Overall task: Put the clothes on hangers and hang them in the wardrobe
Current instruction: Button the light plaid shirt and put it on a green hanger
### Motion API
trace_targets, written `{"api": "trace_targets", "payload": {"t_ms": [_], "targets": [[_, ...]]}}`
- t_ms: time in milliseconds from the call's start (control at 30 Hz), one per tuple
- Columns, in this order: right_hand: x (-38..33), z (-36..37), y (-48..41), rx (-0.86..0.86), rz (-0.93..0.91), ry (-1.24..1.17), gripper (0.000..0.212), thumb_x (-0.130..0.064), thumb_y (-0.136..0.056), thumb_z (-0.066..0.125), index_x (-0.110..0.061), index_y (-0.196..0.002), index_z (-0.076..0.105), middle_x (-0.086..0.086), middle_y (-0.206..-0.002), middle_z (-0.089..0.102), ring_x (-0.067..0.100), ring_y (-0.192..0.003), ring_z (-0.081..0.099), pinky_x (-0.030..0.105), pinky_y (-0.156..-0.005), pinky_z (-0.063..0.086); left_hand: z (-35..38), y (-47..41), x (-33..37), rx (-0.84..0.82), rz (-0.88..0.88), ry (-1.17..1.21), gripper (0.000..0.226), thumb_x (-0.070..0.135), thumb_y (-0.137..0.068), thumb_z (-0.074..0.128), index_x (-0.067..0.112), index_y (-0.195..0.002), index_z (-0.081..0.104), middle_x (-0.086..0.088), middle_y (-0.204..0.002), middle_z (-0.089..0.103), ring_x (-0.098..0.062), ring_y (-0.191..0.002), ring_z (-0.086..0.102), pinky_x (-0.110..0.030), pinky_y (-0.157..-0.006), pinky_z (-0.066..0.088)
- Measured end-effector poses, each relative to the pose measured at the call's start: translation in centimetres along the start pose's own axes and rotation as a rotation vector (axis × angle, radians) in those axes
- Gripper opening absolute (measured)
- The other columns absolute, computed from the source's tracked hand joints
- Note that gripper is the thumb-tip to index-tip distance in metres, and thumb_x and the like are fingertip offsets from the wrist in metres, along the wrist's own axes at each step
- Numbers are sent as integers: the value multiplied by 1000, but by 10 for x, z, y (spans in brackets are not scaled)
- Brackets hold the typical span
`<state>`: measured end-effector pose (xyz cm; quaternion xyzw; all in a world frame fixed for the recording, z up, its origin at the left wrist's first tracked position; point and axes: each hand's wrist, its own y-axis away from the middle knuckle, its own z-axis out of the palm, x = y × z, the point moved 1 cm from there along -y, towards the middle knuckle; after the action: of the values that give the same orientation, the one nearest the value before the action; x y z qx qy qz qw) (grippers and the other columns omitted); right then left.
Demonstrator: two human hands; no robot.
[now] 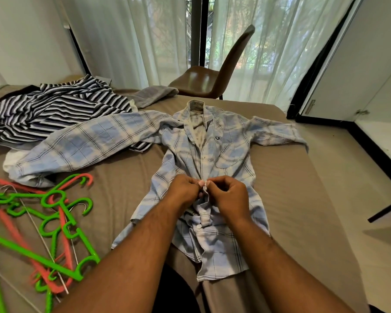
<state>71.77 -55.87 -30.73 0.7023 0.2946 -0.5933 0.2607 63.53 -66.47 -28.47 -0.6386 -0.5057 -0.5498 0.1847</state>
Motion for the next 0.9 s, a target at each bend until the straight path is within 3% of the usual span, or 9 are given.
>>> {"api": "trace_targets", "payload": {"t_ms": [100,200,333,400,500,600,667,800,900], "targets": [[-5,3,5,74,-223,361,7,-26,-86,78,-18,-86,76,-10,-77,72,3,-72,68,23,-68,57,4,-3,-3,76,-4,-110,28,23,-98,65,7,-77,75,-10,-69,71,-22,-66,68,-34,-66,56],[-15,4,2,42,-205,456,11,-28,-89,74,-17,-89,76,-12,-76,68,-1,-69,62,10,-61,46,4,2,2,174,102,-293,35,26,-98,63,16,-65,66,-2,-65,66,-17,-66,63,-29,-59,47],[-20,5,-5,2,-280,623,17,-30,-92,67,-15,-84,69,-2,-79,68,12,-72,61,32,-67,53,5,10,11,222,167,-363,31,22,-97,62,15,-68,68,2,-64,63,-8,-62,58,-24,-50,38],[-19,6,-6,-5,-311,629,18,-30,-91,68,-16,-80,64,-3,-77,63,12,-71,58,34,-65,51,5,13,13,229,170,-373,29,21,-97,63,14,-70,70,2,-65,64,-9,-63,58,-24,-50,38],[-16,6,-5,13,-287,525,17,-30,-89,70,-17,-80,66,-6,-74,65,7,-68,60,22,-60,48,7,13,12,190,135,-354,30,21,-97,60,8,-73,72,-6,-67,67,-18,-65,63,-30,-53,46],[-8,5,-6,-1,-9,167,15,-21,-90,68,-14,-78,72,-1,-70,71,12,-62,63,24,-55,48,5,7,7,95,61,-184,31,23,-101,57,3,-86,75,-19,-82,73,-25,-74,66,-41,-68,54],[-4,2,-6,-56,155,-24,18,-15,-92,65,-7,-79,73,5,-67,71,18,-59,61,25,-50,45,2,4,5,37,55,-163,31,24,-103,56,2,-91,74,-21,-87,74,-23,-72,64,-35,-66,52],[-9,-5,-10,-73,94,97,18,-32,-90,73,-15,-95,68,2,-77,72,17,-65,67,31,-58,55,4,6,6,-95,60,-286,31,21,-103,53,6,-81,69,-20,-83,72,-27,-67,65,-35,-65,54],[-15,-6,-11,-84,34,299,32,-34,-85,79,-22,-110,60,-3,-80,65,10,-67,64,18,-56,51,5,12,10,-185,80,-394,22,10,-99,51,7,-84,68,-18,-87,72,-28,-74,66,-35,-66,56]]}}
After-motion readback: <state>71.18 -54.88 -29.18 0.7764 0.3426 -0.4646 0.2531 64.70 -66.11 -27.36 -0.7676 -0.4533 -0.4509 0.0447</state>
